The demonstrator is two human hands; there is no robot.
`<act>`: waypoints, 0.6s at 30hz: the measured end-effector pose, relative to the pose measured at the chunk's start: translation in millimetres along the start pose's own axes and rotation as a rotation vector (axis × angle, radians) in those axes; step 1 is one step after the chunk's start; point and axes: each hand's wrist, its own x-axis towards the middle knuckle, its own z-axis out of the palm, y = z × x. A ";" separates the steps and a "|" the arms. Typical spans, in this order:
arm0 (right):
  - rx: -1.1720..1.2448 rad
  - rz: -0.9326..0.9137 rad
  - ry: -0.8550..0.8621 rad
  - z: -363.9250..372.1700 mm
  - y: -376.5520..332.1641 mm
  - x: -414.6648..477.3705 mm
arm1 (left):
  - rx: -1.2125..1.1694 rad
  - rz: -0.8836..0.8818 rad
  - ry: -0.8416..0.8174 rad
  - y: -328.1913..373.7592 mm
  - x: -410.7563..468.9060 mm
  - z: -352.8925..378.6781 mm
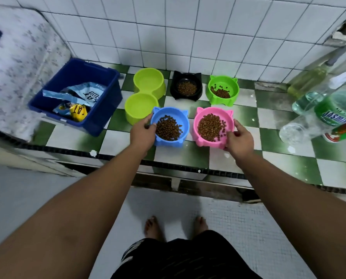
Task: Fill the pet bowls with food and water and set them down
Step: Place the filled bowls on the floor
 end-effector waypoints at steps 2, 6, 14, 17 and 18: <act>0.032 -0.011 -0.039 8.9 -7.3 -7.5 | -0.010 -0.012 0.024 -1.7 -8.3 -12.2; 0.024 -0.124 -0.182 22.8 -21.2 -11.6 | -0.095 -0.050 0.144 -15.9 -28.0 -37.5; -0.113 -0.222 -0.467 70.2 -53.3 -32.0 | -0.308 -0.127 0.486 -58.5 -102.6 -88.3; -0.114 -0.247 -0.571 101.6 -58.6 -60.4 | -0.396 -0.192 0.581 -93.9 -135.9 -119.8; -0.114 -0.261 -0.611 112.1 -60.6 -72.4 | -0.416 -0.208 0.607 -106.2 -147.1 -131.3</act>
